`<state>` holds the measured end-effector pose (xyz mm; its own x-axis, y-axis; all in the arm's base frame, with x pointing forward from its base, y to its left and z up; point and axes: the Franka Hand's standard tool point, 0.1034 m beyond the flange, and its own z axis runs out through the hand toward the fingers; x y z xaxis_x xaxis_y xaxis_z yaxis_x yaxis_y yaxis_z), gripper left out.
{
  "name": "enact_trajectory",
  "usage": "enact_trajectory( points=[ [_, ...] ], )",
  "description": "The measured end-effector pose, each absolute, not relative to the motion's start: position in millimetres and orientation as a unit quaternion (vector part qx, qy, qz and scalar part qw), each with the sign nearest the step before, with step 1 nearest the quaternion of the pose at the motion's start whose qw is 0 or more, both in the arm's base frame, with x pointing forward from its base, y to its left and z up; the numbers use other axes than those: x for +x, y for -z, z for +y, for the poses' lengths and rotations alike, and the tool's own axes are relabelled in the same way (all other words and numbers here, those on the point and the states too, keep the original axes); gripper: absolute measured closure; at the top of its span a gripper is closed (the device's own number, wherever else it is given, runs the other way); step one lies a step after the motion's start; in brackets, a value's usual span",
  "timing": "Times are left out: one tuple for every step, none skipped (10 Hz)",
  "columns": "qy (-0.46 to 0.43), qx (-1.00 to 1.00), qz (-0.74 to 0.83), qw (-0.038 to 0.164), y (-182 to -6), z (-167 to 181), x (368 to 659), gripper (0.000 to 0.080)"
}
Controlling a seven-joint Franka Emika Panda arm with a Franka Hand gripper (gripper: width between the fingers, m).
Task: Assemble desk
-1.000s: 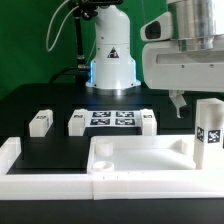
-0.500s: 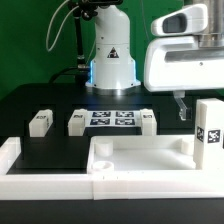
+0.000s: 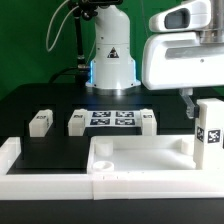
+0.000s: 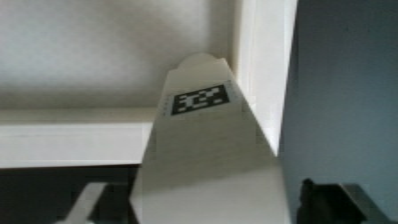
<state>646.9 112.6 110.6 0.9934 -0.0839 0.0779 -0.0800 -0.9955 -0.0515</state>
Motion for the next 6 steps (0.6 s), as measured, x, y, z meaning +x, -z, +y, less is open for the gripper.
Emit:
enact_trajectory(
  points=[
    [0.039, -0.996, 0.076, 0.025, -110.5, 111.8, 646.8, 0.0514],
    [0.038, -0.994, 0.098, 0.026, -110.5, 111.4, 646.8, 0.0512],
    [0.037, -0.989, 0.143, 0.027, -110.2, 110.6, 646.8, 0.0512],
    [0.036, -0.978, 0.202, 0.028, -110.0, 109.5, 646.9, 0.0512],
    [0.035, -0.961, 0.274, 0.026, -110.0, 108.5, 646.7, 0.0512],
    [0.03, -0.931, 0.364, 0.028, -110.0, 107.8, 645.8, 0.0512]
  ],
)
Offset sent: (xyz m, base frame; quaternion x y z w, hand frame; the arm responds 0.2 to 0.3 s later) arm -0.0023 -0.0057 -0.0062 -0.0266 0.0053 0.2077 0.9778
